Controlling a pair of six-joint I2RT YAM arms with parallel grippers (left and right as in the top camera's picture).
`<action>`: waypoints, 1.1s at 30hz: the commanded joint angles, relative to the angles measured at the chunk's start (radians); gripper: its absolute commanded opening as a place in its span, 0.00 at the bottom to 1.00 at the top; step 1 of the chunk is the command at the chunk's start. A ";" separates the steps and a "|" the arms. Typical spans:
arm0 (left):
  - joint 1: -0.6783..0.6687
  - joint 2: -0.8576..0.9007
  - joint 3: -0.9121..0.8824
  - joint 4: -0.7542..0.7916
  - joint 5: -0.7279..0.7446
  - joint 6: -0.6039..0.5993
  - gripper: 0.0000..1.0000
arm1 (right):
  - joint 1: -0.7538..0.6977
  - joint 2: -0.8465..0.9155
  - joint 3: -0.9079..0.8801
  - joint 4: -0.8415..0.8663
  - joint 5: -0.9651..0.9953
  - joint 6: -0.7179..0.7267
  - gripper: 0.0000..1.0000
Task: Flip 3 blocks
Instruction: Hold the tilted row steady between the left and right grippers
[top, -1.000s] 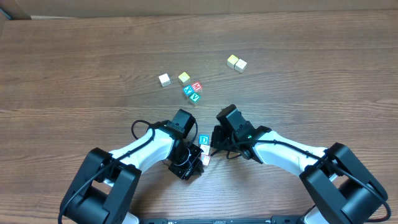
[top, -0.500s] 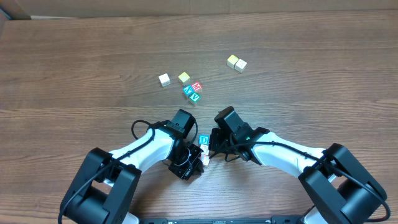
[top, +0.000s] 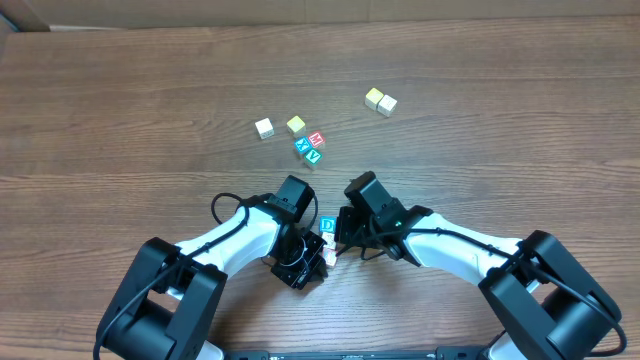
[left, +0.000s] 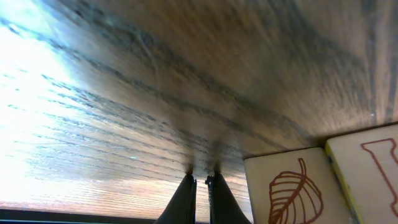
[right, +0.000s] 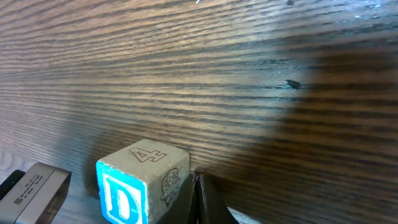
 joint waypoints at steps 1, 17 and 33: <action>-0.012 0.037 -0.028 0.003 -0.041 -0.021 0.04 | 0.017 0.029 -0.029 -0.006 0.000 -0.018 0.04; -0.012 0.037 -0.028 0.002 -0.040 -0.016 0.04 | 0.017 0.029 -0.029 -0.041 0.066 0.064 0.04; -0.012 0.037 -0.028 -0.001 -0.041 -0.002 0.04 | 0.049 -0.039 -0.030 -0.122 0.195 0.136 0.04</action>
